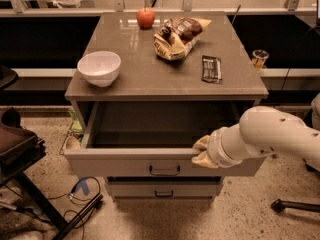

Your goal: Open top drawer

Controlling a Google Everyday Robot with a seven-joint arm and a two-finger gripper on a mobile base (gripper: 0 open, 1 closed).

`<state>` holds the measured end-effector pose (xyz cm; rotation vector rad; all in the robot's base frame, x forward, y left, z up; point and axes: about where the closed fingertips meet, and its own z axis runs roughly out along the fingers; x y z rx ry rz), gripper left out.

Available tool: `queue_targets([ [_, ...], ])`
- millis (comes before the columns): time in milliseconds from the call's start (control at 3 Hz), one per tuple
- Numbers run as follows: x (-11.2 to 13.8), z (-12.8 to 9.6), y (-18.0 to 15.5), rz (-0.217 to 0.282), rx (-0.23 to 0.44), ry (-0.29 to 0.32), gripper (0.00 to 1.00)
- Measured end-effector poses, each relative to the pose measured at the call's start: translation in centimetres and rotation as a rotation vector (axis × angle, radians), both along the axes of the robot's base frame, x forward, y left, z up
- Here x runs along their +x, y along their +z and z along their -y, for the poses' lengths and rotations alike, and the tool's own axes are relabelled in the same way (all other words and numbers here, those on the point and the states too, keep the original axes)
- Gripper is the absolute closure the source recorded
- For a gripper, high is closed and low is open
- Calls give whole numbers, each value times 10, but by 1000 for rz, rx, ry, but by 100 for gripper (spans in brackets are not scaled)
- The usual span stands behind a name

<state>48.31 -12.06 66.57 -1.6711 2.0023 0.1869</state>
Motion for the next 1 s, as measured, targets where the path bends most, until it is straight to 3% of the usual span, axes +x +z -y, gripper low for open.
queue_targets([
  [667,0,0,6,0,0,0,100],
  [1000,-17,7,15,-35,-28,19,100],
])
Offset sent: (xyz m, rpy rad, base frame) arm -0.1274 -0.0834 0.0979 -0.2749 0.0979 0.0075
